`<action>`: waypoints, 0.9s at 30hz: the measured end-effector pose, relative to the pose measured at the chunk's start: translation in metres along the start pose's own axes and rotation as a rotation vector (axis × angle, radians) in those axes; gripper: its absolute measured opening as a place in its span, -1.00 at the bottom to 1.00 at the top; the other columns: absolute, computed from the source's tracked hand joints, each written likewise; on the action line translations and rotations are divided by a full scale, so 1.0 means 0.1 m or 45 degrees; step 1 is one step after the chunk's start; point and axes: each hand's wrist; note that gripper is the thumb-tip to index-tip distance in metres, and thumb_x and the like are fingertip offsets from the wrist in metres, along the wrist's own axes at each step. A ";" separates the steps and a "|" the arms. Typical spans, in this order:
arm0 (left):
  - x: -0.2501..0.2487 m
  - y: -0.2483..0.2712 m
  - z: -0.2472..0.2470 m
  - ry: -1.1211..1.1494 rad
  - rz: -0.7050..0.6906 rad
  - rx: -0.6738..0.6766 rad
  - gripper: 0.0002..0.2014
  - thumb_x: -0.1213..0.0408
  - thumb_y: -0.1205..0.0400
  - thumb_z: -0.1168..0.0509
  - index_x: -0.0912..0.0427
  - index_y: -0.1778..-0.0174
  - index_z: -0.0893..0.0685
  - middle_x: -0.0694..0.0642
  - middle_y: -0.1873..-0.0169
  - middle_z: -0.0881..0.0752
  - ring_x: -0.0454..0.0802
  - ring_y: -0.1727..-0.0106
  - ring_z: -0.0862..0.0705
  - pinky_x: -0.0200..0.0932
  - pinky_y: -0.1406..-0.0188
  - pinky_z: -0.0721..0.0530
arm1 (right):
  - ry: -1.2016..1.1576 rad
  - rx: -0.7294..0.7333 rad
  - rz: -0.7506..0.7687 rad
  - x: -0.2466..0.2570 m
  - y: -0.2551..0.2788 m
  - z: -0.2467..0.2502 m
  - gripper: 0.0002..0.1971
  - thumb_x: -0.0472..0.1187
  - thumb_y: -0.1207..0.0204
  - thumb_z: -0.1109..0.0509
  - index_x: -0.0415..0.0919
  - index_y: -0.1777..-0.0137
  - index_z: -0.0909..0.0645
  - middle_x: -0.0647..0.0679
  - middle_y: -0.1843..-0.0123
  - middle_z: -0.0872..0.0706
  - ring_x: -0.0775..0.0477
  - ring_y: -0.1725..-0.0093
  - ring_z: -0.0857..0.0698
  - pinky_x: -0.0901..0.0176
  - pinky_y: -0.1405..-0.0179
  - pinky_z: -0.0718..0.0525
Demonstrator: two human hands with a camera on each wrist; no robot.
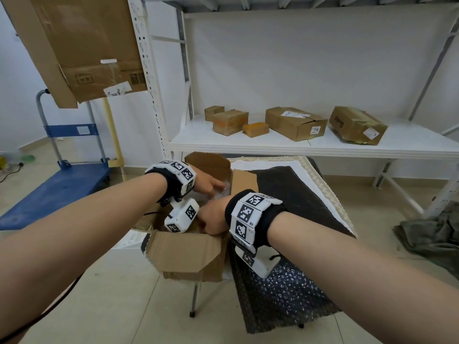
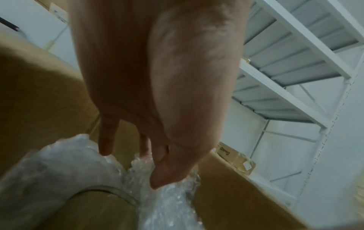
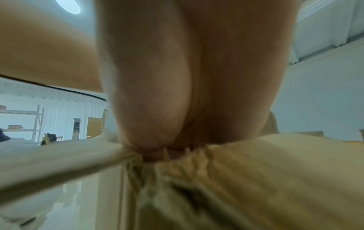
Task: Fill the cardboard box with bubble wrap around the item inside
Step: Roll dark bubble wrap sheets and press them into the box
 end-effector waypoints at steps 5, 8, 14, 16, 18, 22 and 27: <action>0.06 0.01 0.05 0.095 -0.021 -0.008 -0.33 0.31 -0.65 -0.26 -0.13 -0.67 -0.22 -0.03 -0.67 -0.25 -0.01 -0.67 -0.20 0.04 -0.69 -0.06 | -0.049 -0.062 -0.023 -0.03 0.03 0.01 -0.68 -0.25 -0.71 -0.20 -0.35 -0.40 -0.53 -0.28 -0.37 -0.64 -0.25 -0.32 -0.62 -0.01 -0.27 -0.57; 0.06 0.18 0.11 0.236 -0.118 -0.140 -0.43 0.46 -0.64 -0.25 0.03 -0.59 -0.43 -0.03 -0.53 -0.49 -0.10 -0.53 -0.43 -0.22 -0.54 -0.28 | -0.126 -0.158 -0.017 -0.05 0.09 0.06 -0.70 -0.29 -0.68 -0.25 -0.30 -0.34 -0.64 -0.22 -0.33 -0.69 -0.22 -0.29 -0.65 0.01 -0.29 -0.62; -0.02 0.57 0.27 0.408 -0.136 -0.388 -0.52 0.18 -0.39 -0.30 -0.14 -0.27 -0.71 -0.11 -0.20 -0.73 -0.08 -0.26 -0.67 -0.05 -0.34 -0.61 | -0.346 -0.368 -0.022 -0.18 0.35 0.24 -0.79 -0.27 -0.64 -0.35 -0.16 -0.20 -0.74 -0.07 -0.22 -0.70 -0.07 -0.23 -0.66 0.07 -0.28 -0.62; -0.13 0.70 0.33 0.473 -0.148 -0.469 -0.43 0.12 -0.33 -0.27 -0.14 -0.33 -0.63 -0.12 -0.16 -0.74 -0.07 -0.22 -0.70 -0.06 -0.25 -0.67 | -0.439 -0.478 -0.057 -0.27 0.44 0.26 -0.80 -0.27 -0.66 -0.30 -0.11 -0.13 -0.75 -0.04 -0.19 -0.75 -0.05 -0.18 -0.71 0.07 -0.22 -0.67; -0.27 0.80 0.38 0.467 -0.156 -0.553 -0.45 0.06 -0.38 -0.28 -0.14 -0.36 -0.57 -0.08 -0.16 -0.76 -0.04 -0.20 -0.72 0.00 -0.27 -0.68 | -0.509 -0.546 -0.089 -0.34 0.57 0.28 -0.81 -0.28 -0.64 -0.31 -0.13 -0.08 -0.76 -0.06 -0.15 -0.77 -0.08 -0.15 -0.72 -0.01 -0.24 -0.69; -0.66 0.88 0.38 0.455 -0.237 -0.615 -0.64 0.24 -0.66 -0.29 0.06 -0.41 -0.56 0.10 -0.19 -0.73 0.01 -0.18 -0.70 -0.05 -0.29 -0.64 | -0.590 -0.688 -0.239 -0.51 0.89 0.24 -0.85 -0.27 -0.63 -0.32 -0.14 0.01 -0.74 -0.09 -0.15 -0.76 -0.08 -0.18 -0.69 0.00 -0.27 -0.64; -1.20 0.81 0.20 0.549 -0.257 -0.647 -0.65 0.38 -0.66 -0.22 0.06 -0.37 -0.56 0.07 -0.02 -0.72 -0.04 0.08 -0.71 -0.17 0.14 -0.68 | -0.674 -0.824 -0.536 -0.84 1.23 -0.02 -0.81 -0.24 -0.62 -0.26 -0.21 -0.03 -0.72 -0.19 -0.04 -0.80 -0.18 -0.08 -0.75 -0.09 -0.18 -0.71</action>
Point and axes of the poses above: each hand's wrist, its own y-axis away from the middle knuckle, its own z-axis out of the back of the hand, x = y × z
